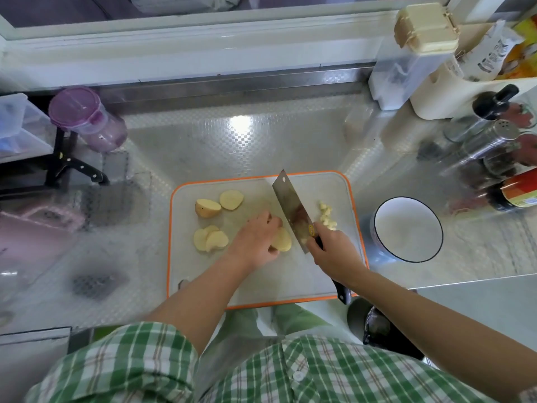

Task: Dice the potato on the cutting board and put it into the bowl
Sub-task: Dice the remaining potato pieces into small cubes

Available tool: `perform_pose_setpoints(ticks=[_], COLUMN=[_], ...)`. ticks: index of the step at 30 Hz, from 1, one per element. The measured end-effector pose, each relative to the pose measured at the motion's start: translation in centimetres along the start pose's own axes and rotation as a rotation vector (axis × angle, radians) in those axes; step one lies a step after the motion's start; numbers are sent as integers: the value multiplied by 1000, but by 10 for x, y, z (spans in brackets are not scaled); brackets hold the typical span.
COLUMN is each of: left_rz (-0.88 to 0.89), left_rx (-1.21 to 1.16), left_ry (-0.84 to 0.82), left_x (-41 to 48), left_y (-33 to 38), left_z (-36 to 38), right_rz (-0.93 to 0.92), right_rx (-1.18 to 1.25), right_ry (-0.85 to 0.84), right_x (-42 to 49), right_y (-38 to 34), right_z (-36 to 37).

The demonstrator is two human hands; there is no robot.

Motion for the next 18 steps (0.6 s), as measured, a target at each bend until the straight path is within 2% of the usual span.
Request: perform_pose_setpoints(ticks=[7,8,10,12,14,18], left_rz=[-87,-105,-222,-377,-455,-561], left_rx=[24,-42,-340,-715,-958,-1004], left_ry=[28,49,79,-29,-171,-124], left_x=[-2,-2,0,6,10,14], left_y=[-10,-8,-4,7,26,26], left_z=[-2,-8,-24,-31,-26,-16], right_rz=[10,-17,-65,-106,-169,-222], right_rx=[-95,-139,-210,-258,-304,-231], right_ry=[110,137,176,195,164,130], right_x=[-3,-3,-4,-3,-5,-14], right_y=[7,4,-6,-16,-26,-30], right_z=[-19,-23,-30,-31,-24,-15])
Point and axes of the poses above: each hand's wrist, its own x-axis towards the middle knuckle, its own z-axis out of the palm, y = z × x, the point moved 8 cm from there along x, towards the middle knuckle, and after that the axes turned 14 degrees about -z, right-handed, at the moved point
